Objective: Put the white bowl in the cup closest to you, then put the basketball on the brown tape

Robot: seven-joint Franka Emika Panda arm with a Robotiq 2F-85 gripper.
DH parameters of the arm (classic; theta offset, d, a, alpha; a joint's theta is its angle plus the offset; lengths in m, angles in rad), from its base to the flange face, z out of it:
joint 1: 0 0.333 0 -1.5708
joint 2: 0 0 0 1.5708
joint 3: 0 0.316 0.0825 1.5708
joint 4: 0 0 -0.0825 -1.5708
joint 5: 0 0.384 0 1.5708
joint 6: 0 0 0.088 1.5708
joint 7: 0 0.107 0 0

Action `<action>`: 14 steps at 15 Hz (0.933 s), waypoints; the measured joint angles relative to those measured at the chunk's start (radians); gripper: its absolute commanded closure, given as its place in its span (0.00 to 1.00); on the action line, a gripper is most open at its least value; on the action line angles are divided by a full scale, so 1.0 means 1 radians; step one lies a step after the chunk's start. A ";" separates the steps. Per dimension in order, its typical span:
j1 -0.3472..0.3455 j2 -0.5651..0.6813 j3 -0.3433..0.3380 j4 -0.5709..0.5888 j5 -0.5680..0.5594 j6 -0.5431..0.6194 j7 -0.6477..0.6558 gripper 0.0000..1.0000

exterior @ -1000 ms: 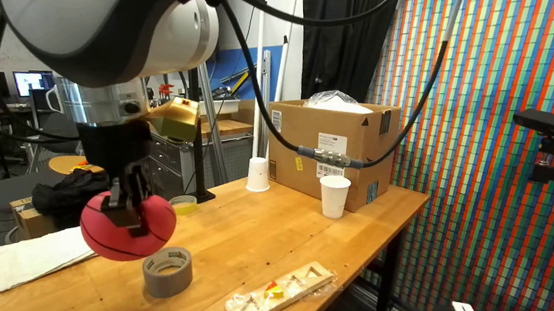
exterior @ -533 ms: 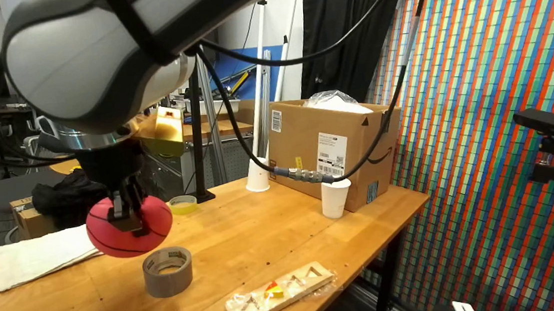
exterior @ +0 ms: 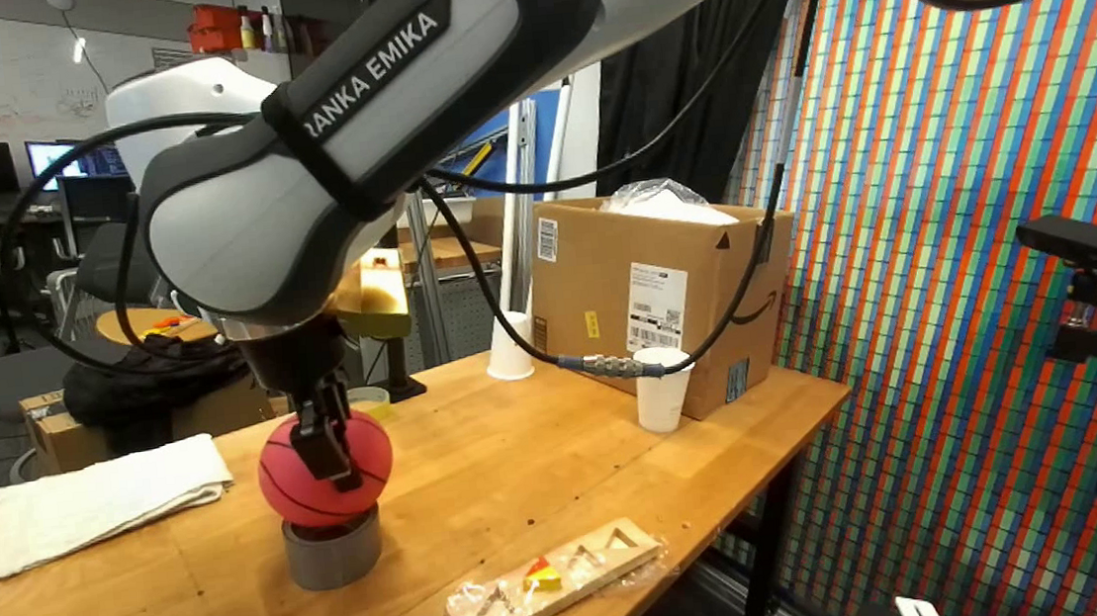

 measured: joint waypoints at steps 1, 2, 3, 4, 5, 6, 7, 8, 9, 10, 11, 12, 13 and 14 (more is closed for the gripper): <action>-0.003 0.001 -0.002 0.000 0.000 -0.005 0.000 0.00; -0.005 0.001 -0.002 0.000 0.000 -0.010 0.000 0.00; -0.007 0.001 -0.002 0.000 0.000 -0.015 0.000 0.00; -0.009 0.000 -0.002 0.001 0.000 -0.019 0.001 0.00; -0.010 0.000 -0.002 0.001 0.000 -0.024 0.001 0.00; -0.011 -0.001 -0.002 0.001 0.002 -0.031 0.001 0.00; -0.011 -0.003 -0.002 0.002 0.005 -0.036 0.001 0.00; -0.011 -0.005 -0.002 0.002 0.010 -0.043 0.001 0.00; -0.011 -0.009 -0.001 0.002 0.016 -0.052 0.002 0.00; -0.011 -0.014 0.001 0.003 0.023 -0.059 0.002 0.00; -0.011 -0.019 0.003 0.003 0.031 -0.068 0.004 0.00; -0.011 -0.024 0.007 0.003 0.043 -0.077 0.004 0.00; -0.010 -0.029 0.011 0.003 0.054 -0.088 0.006 0.00; -0.009 -0.034 0.018 0.003 0.062 -0.097 0.009 0.00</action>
